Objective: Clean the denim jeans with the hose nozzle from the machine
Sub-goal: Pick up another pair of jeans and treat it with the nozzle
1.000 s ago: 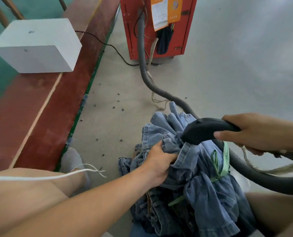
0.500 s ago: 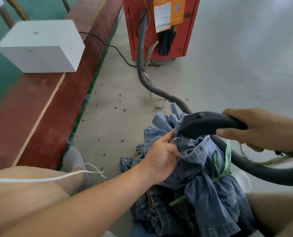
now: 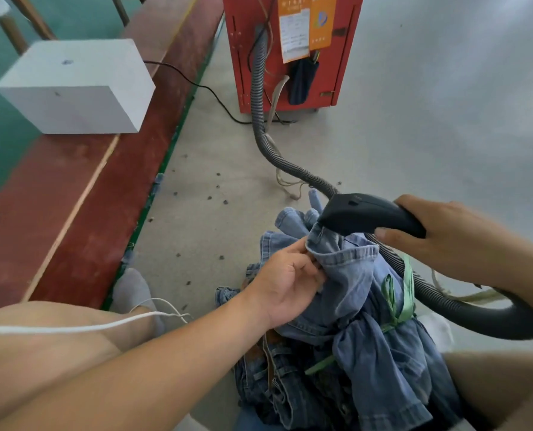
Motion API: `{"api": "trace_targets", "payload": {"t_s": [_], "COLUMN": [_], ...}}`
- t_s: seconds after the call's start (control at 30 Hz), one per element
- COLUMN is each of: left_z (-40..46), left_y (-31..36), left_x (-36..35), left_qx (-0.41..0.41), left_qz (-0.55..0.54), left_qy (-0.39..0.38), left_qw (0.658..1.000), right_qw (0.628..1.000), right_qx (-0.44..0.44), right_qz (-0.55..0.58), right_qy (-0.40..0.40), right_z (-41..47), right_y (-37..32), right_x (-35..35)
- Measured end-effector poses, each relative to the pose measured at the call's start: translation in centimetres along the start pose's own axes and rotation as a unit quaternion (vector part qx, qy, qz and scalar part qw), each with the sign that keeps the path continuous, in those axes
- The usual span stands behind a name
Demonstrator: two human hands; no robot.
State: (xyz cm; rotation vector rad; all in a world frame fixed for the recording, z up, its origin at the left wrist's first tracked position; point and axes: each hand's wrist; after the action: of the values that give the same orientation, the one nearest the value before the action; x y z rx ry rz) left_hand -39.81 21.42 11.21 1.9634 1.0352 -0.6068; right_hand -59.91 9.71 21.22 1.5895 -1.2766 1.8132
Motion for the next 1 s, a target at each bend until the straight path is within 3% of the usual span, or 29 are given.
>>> {"api": "trace_targets", "payload": {"t_s": [0.17,0.27,0.4,0.63,0.7,0.87,0.93,1.0], "left_z": [0.2,0.4,0.1,-0.3,-0.2,-0.3,-0.4,-0.2], "left_y": [-0.5,-0.4,-0.4,-0.4,-0.3,0.3,0.5,0.4], "left_x": [-0.7,-0.6,-0.3,-0.2,0.0,0.2,0.5,0.7], "left_qx": [-0.009,-0.016,-0.015,-0.01,-0.011,0.007,0.01,-0.009], "left_qz": [0.043,0.054,0.067,0.073,0.066,0.051,0.056,0.08], "left_qy": [0.05,0.077,0.075,0.076,0.077,0.04,0.026,0.033], "left_qw": [0.998,0.995,0.995,0.994,0.995,0.998,0.998,0.996], "right_qw": [0.996,0.996,0.988,0.997,0.994,0.983,0.988,0.997], "right_qx": [-0.025,-0.033,-0.03,-0.019,-0.014,-0.016,-0.016,-0.008], "right_qz": [0.005,0.084,0.077,0.073,0.113,0.119,0.091,0.062], "right_qy": [0.08,-0.006,-0.13,0.02,0.006,-0.141,-0.124,-0.047], "right_z": [0.9,0.8,0.2,1.9,1.6,0.6,0.9,1.6], "right_y": [0.3,0.9,0.2,0.2,1.3,1.3,0.7,0.3], "right_x": [0.6,2.6,1.2,0.7,2.0,1.7,0.4,-0.3]}}
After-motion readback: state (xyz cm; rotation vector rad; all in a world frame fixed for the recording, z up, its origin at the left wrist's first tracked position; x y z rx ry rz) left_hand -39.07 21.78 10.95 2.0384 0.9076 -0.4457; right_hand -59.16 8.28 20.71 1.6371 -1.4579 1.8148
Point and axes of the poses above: each hand's wrist, its own z-axis towards the middle knuckle, its own x-axis out of the back of the hand, y = z × x, and after that the axes turned 11 degrees about y, right-handed
